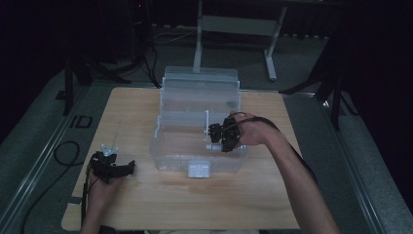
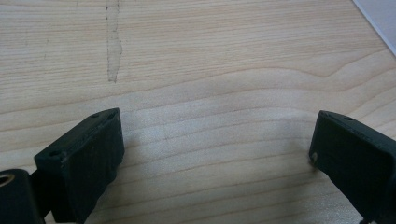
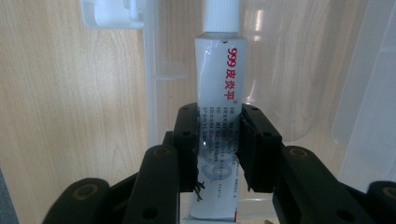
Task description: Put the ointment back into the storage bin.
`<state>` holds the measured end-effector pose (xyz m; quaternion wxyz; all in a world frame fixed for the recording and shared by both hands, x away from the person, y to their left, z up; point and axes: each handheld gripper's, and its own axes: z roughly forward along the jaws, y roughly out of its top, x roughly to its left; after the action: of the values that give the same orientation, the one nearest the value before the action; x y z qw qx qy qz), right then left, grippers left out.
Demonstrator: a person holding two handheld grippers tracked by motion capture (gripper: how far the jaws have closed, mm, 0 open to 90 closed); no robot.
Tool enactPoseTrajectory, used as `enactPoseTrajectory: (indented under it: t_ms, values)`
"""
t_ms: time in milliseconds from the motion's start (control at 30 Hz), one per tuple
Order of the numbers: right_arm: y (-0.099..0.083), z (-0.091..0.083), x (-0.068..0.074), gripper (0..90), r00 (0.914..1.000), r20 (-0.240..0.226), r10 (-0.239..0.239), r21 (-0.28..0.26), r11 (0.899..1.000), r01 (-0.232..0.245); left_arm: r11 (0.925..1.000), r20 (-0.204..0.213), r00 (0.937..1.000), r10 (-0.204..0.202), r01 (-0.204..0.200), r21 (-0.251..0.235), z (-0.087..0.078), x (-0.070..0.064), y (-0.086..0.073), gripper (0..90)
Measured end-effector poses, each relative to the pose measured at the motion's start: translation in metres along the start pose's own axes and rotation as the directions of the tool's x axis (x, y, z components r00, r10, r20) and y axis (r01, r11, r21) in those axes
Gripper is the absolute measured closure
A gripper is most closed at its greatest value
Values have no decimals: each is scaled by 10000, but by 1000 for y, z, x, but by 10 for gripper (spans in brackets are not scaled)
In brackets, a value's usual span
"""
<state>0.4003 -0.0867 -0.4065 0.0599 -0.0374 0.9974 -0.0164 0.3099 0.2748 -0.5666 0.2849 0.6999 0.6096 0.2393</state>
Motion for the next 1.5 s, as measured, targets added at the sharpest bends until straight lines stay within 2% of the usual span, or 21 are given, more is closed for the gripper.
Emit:
enactPoseTrajectory:
  t_ms: [567,600,633,667,767,1100,1400,1500]
  values:
    - [1,5,-2,693,9999,94,-33,89,10000,33,10000,-2,10000,-2,2,-4,0,0,0,36]
    - [2,5,-2,613,9999,167,7,74,10000,-8,10000,-2,10000,-2,2,-3,0,0,0,36]
    - [2,5,-2,613,9999,167,7,74,10000,-8,10000,-2,10000,-2,2,-3,0,0,0,36]
    - [1,5,-2,563,9998,197,16,4,10000,-16,10000,-3,10000,-3,3,-5,0,0,0,36]
    - [-1,0,-1,505,9991,376,179,-215,9996,-171,10000,3,10000,3,-3,0,0,0,0,36]
    - [-6,-9,5,412,9983,537,247,-367,9991,-228,10000,1,10000,6,-6,8,0,0,0,36]
    - [-13,-17,10,392,9979,532,378,-539,9979,-349,10000,0,10000,2,-2,6,0,0,0,36]
    - [-17,-18,11,396,9979,370,529,-722,9961,-501,10000,3,10000,2,-2,5,0,0,0,35]
